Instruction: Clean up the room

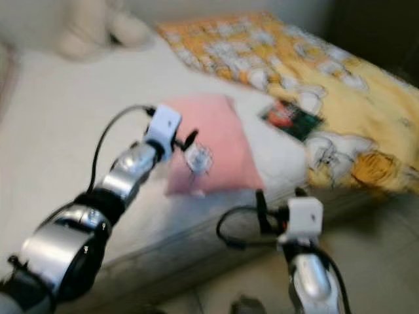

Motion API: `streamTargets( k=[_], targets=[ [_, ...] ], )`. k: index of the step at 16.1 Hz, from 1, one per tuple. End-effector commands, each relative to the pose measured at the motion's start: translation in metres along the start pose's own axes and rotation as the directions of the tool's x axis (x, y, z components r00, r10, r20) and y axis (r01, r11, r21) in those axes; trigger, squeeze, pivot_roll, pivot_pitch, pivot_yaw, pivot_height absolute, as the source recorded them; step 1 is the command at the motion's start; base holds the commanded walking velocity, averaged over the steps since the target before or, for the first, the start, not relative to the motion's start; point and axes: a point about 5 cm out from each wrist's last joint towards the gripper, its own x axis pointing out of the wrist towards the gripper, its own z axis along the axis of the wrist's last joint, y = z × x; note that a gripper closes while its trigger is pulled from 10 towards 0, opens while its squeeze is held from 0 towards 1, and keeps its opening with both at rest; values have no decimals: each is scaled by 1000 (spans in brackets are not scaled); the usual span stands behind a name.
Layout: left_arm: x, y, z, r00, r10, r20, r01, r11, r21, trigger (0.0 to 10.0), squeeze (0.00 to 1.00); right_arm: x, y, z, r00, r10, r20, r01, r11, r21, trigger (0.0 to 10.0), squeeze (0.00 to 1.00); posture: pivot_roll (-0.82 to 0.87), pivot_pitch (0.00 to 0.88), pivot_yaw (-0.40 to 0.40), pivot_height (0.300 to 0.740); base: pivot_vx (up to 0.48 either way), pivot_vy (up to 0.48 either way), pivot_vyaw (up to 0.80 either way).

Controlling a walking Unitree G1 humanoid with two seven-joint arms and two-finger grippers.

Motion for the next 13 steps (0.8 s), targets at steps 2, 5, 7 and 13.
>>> streamTargets(
  k=[2, 5, 7, 13],
  targets=[
    [-1, 5, -5, 999, 35, -31, -35, 999, -2, 10000, 0, -1, 2, 7, 1000, 6, 15, -6, 1000, 3, 10000, 0, -259, 90, 66, 740, 0, 0, 0],
    [-3, 13, -7, 997, 76, -22, -76, 997, -10, 10000, 0, -3, 6, 6, 1000, 24, 2, -24, 1000, -7, 10000, 0, -266, 83, 77, 740, 0, 0, 0],
    [-19, 31, -13, 990, 121, 73, -114, 989, -92, 10000, 0, 1, 7, 15, 999, 30, 31, -29, 999, -23, 10000, 0, -274, 61, 98, 740, 0, 0, 0],
    [-132, 31, -57, 981, 162, 110, -139, 972, -187, 10000, 0, 15, 10, 15, 998, 45, 52, -45, 999, 1, 10000, 0, -131, 0, 72, 740, 0, 0, 0]
  ],
)
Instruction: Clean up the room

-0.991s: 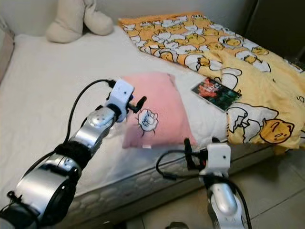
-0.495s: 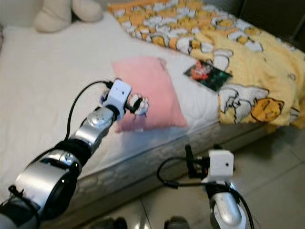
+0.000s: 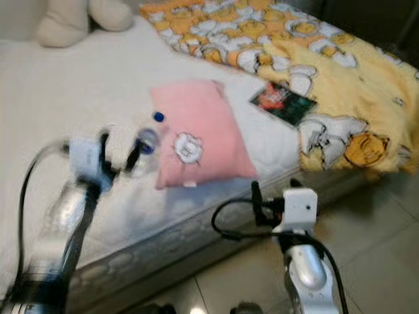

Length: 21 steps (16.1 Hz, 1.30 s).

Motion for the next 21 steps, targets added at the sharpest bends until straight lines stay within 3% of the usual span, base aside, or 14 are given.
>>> streamTargets(
  k=[1, 2, 6, 9, 16, 21],
  targets=[
    [-19, -13, -1, 997, -68, -22, 69, 997, 34, 10000, 0, -6, 5, -6, 999, 32, -13, -32, 999, 4, 10000, 0, -124, 0, 62, 740, 0, 0, 0],
    [-30, -19, -3, 998, -59, -32, 58, 998, -9, 10000, 0, -7, 5, -7, 999, 35, -15, -35, 999, 2, 10000, 0, -119, 0, 55, 740, 0, 0, 0],
    [-9, -28, 11, 1000, 27, -6, -28, 998, -53, 10000, 0, 14, 1, 1, 999, 43, 28, -43, 999, -24, 10000, 0, -125, 0, 39, 740, 214, 0, 0],
    [-7, -40, 16, 1000, 18, -12, -19, 997, -79, 10000, 0, 19, -2, 4, 998, 35, 43, -35, 999, -18, 10000, 0, -132, 0, 38, 740, 439, 0, 210],
    [2, -44, 19, 1000, -3, -31, 2, 999, -44, 10000, 0, 22, -1, 2, 999, 30, 40, -29, 999, -29, 10000, 0, -136, 0, 50, 740, 424, -74, 574],
    [8, -45, 30, 999, -24, 26, 25, 999, -37, 10000, 0, 23, 0, 4, 998, 24, 50, -23, 999, -36, 10000, 0, -137, 0, 51, 740, 214, -132, 0]
  ],
)
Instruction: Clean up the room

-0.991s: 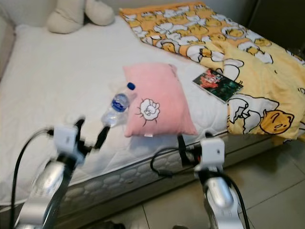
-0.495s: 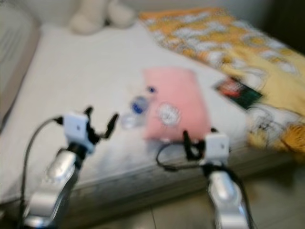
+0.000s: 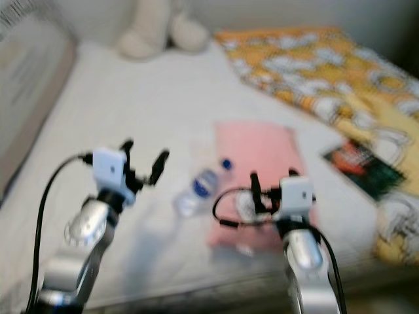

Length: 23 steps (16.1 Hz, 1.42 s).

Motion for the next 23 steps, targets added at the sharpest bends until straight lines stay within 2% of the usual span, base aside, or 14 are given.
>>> streamTargets(
  k=[1, 5, 13, 20, 23],
  targets=[
    [0, 3, -2, 1000, 16, -21, -15, 1000, 5, 10000, 0, -1, 0, 2, 1000, 7, 10, -7, 1000, -15, 10000, 0, -137, 0, 52, 740, 0, 0, 0],
    [3, 3, -2, 999, 4, -35, -3, 1000, 26, 10000, 0, -2, 2, 1, 1000, 3, 9, -3, 1000, -14, 10000, 0, -140, 0, 61, 740, 0, 0, 0],
    [8, -1, -1, 999, -17, -35, 18, 1000, 7, 10000, 0, -4, 4, 1, 1000, 3, 10, -3, 1000, -14, 10000, 0, -146, 0, 62, 740, 0, -455, 0],
    [17, 11, -7, 994, 67, -85, -65, 997, 31, 10000, 0, -5, 6, 1, 1000, 17, 6, -16, 1000, -16, 10000, 0, -149, 0, 64, 740, 267, -369, 0],
    [17, 16, -8, 990, 106, -91, -101, 993, 60, 10000, 0, -6, 8, 0, 1000, 21, 1, -21, 1000, -13, 10000, 0, -151, 0, 67, 740, 0, 0, 0]
  ],
)
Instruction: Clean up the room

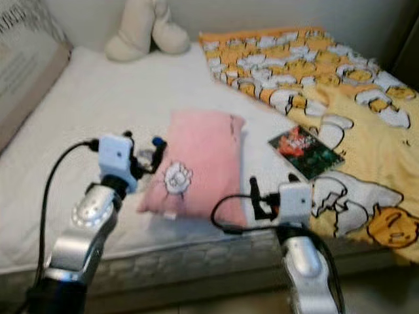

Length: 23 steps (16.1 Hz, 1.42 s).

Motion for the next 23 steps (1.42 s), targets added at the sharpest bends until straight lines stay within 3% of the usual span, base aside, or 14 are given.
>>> streamTargets(
  k=[1, 7, 13, 14, 15, 16, 17, 18, 19, 22, 23],
  targets=[
    [1, 3, -3, 1000, 19, -16, -19, 1000, 10, 10000, 0, 1, 1, 2, 1000, 10, 6, -10, 1000, -12, 10000, 0, -151, 0, 67, 740, 0, 0, 0],
    [0, 2, -5, 1000, 19, -20, -19, 1000, 16, 10000, 0, 3, -1, 0, 1000, 20, -8, -20, 1000, -18, 10000, 0, -142, 0, 54, 740, 0, 0, 433],
    [0, 2, -5, 1000, 16, -20, -16, 1000, -1, 10000, 0, 5, -1, 1, 1000, 24, -7, -24, 999, -22, 10000, 0, -140, 0, 50, 740, 0, 0, 0],
    [-10, 9, -7, 999, 43, -32, -43, 999, -21, 10000, 0, 3, -2, 9, 1000, 7, 30, -7, 1000, -11, 10000, 0, -150, 0, 52, 740, 480, 0, 0],
    [-37, 26, -16, 997, 50, -60, -50, 999, 14, 10000, 0, -6, -4, 14, 999, -1, 35, 1, 1000, 12, 10000, 0, -159, 0, 55, 740, 480, 0, 0],
    [-50, 32, -23, 995, 43, -88, -41, 999, 25, 10000, 0, -10, -5, 14, 1000, 1, 27, -1, 1000, 15, 10000, 0, -147, 0, 55, 740, 480, 0, 0],
    [-77, 39, -46, 981, 21, -192, -23, 1000, -9, 10000, 0, -22, -4, 1, 1000, 17, -25, -17, 1000, -1, 10000, 0, -146, 0, 57, 740, 390, 0, 0],
    [-91, 35, -51, 980, -34, -195, 27, 999, -35, 10000, 0, -31, -6, -7, 999, 14, -53, -15, 1000, -5, 10000, 0, -140, 0, 47, 740, 401, 0, 0],
    [-93, 30, -50, 983, -52, -178, 41, 997, -63, 10000, 0, -34, -7, -8, 998, 12, -56, -13, 1000, -15, 10000, 0, -135, 0, 41, 740, 401, 0, 0],
    [-71, 13, -33, 994, -58, -96, 53, 997, -58, 10000, 0, -27, -7, -7, 998, 12, -56, -13, 1000, -3, 10000, 0, -121, 0, 29, 740, 480, 0, 0],
    [-63, 7, -24, 993, -103, -60, 102, 995, -20, 10000, 0, -23, -6, -4, 999, 19, -46, -19, 1000, -4, 10000, 0, -120, 0, 26, 740, 480, 0, 0]
  ],
)
